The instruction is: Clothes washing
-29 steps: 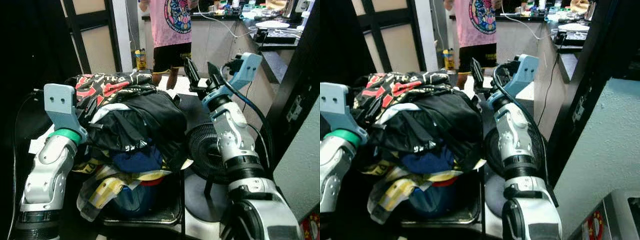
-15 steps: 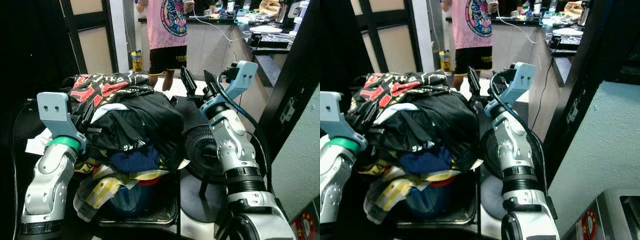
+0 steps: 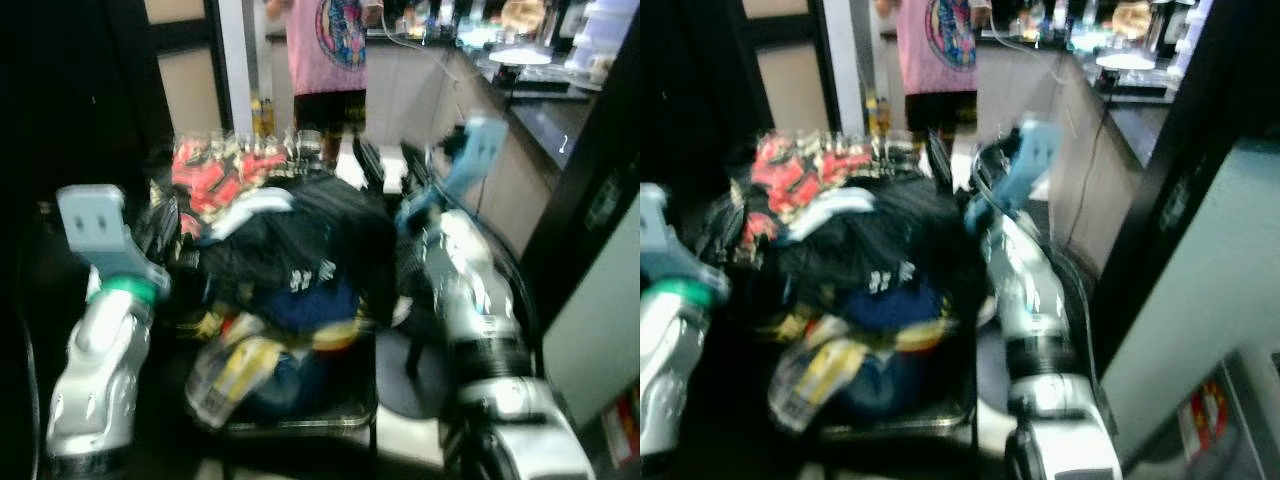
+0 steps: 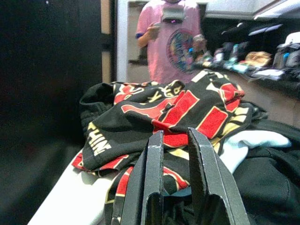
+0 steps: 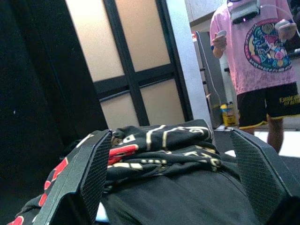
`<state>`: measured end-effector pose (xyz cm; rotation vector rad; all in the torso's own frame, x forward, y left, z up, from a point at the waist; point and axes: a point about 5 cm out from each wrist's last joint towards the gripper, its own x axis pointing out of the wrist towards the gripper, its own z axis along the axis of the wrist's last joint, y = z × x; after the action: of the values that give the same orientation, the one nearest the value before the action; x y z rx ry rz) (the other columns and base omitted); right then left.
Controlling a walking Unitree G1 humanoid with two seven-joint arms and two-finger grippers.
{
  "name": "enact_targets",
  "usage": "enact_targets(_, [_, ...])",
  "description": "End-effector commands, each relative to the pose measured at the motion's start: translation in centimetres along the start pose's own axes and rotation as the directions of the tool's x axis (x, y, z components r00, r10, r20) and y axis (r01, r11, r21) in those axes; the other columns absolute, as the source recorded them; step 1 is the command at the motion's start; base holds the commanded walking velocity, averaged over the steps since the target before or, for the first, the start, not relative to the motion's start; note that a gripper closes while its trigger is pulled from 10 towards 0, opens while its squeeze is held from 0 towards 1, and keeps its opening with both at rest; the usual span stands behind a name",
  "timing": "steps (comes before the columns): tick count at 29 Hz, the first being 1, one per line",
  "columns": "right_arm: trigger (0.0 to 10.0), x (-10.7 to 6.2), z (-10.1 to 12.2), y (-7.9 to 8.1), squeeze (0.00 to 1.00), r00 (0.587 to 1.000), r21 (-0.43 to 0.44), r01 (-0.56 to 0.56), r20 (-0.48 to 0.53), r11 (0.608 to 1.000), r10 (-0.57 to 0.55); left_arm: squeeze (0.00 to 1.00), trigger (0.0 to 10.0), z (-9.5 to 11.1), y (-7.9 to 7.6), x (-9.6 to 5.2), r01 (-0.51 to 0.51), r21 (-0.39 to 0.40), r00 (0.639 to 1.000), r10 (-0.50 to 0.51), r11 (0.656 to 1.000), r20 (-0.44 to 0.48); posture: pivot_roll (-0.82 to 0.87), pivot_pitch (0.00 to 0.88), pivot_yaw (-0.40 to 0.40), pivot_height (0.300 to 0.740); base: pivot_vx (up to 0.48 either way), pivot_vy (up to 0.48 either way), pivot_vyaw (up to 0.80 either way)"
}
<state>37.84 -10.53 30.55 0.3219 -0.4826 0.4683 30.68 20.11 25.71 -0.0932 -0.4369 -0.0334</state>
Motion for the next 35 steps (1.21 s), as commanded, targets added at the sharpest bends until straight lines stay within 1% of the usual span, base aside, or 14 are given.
enact_targets(1, [10.0,0.1,0.2,0.2,0.00,1.000,-0.008,-0.007,-0.002,1.000,0.007,0.00,10.0,-0.1,0.1,-0.3,0.001,0.000,1.000,-0.001,1.000,0.001,0.01,0.000,0.001,0.740,0.000,-0.480,0.00])
enact_targets(5, [10.0,0.1,0.3,0.3,0.00,1.000,-0.010,-0.012,-0.004,1.000,0.012,0.00,10.0,-0.2,0.1,-0.3,-0.010,-0.014,1.000,0.010,1.000,0.003,0.01,0.000,-0.002,0.740,0.000,-0.458,0.00])
enact_targets(6, [10.0,0.1,0.3,0.4,0.00,1.000,-0.010,-0.012,-0.005,1.000,0.012,0.00,10.0,-0.2,0.2,-0.3,-0.015,-0.031,1.000,0.016,0.999,0.005,0.01,0.000,-0.003,0.740,0.000,0.000,0.00])
enact_targets(10, [10.0,0.1,0.4,0.6,0.00,1.000,-0.008,-0.013,-0.006,1.000,0.013,0.00,10.0,-0.2,0.1,-0.2,-0.007,-0.046,1.000,0.008,0.999,0.014,0.00,0.000,-0.007,0.740,0.000,0.000,0.00])
enact_targets(18, [10.0,0.3,0.7,0.7,0.00,1.000,-0.010,-0.017,-0.002,1.000,0.017,0.00,10.0,0.0,-0.3,0.0,0.019,-0.053,0.999,-0.017,0.998,0.034,0.00,0.000,-0.009,0.740,0.000,0.000,0.00])
enact_targets(23, [10.0,0.4,0.8,0.6,0.00,1.000,-0.016,-0.010,-0.003,1.000,0.010,0.00,10.0,-0.1,-0.3,0.0,0.024,-0.054,0.999,-0.022,0.998,0.029,0.00,0.000,-0.017,0.740,0.000,0.000,0.00])
enact_targets(25, [10.0,0.4,0.7,0.6,0.00,1.000,-0.046,0.001,-0.013,0.999,-0.002,0.00,10.0,-0.6,-0.3,-0.1,0.019,-0.036,1.000,-0.020,0.999,-0.014,0.00,0.000,-0.030,0.740,0.000,0.000,0.00])
enact_targets(26, [10.0,0.4,0.5,0.6,0.00,1.000,-0.067,0.005,-0.024,0.998,-0.007,0.00,10.0,-1.2,-0.3,0.0,0.010,-0.008,0.998,-0.011,1.000,-0.060,0.00,0.000,-0.032,0.740,0.000,0.000,0.00])
enact_targets(27, [10.0,0.4,0.5,0.6,0.00,1.000,-0.067,0.005,-0.024,0.998,-0.007,0.00,10.0,-1.2,-0.3,0.0,0.010,-0.008,0.998,-0.011,1.000,-0.060,0.00,0.000,-0.032,0.740,0.000,0.000,0.00])
enact_targets(29, [10.0,0.2,-0.1,0.4,0.00,0.998,-0.106,0.013,-0.060,0.994,-0.020,0.00,10.0,-1.9,-0.4,0.1,-0.003,0.043,0.995,0.008,0.999,-0.099,0.00,0.000,-0.042,0.740,0.000,0.000,0.00])
enact_targets(30, [10.0,0.2,-0.1,0.4,0.00,0.998,-0.106,0.013,-0.060,0.994,-0.020,0.00,10.0,-1.9,-0.4,0.1,-0.003,0.043,0.995,0.008,0.999,-0.099,0.00,0.000,-0.042,0.740,0.000,0.000,0.00])
enact_targets(31, [10.0,0.1,-0.3,0.4,0.00,0.997,-0.122,0.011,-0.074,0.992,-0.021,0.00,10.0,-2.1,-0.4,0.1,-0.013,0.067,0.994,0.020,0.998,-0.108,0.00,0.000,-0.043,0.740,0.000,0.000,0.00])
enact_targets(34, [10.0,0.0,-0.6,0.4,0.00,0.996,-0.137,0.007,-0.089,0.991,-0.019,0.00,10.0,-2.2,-0.6,0.2,-0.011,0.078,0.994,0.019,0.997,-0.106,0.00,0.000,-0.046,0.740,0.000,0.000,0.00])
enact_targets(35, [10.0,-0.1,-0.8,0.5,0.00,0.995,-0.142,0.001,-0.098,0.990,-0.015,0.00,10.0,-2.3,-0.8,0.3,-0.009,0.104,0.994,0.019,0.995,-0.103,0.00,0.000,-0.045,0.740,0.000,0.000,0.00])
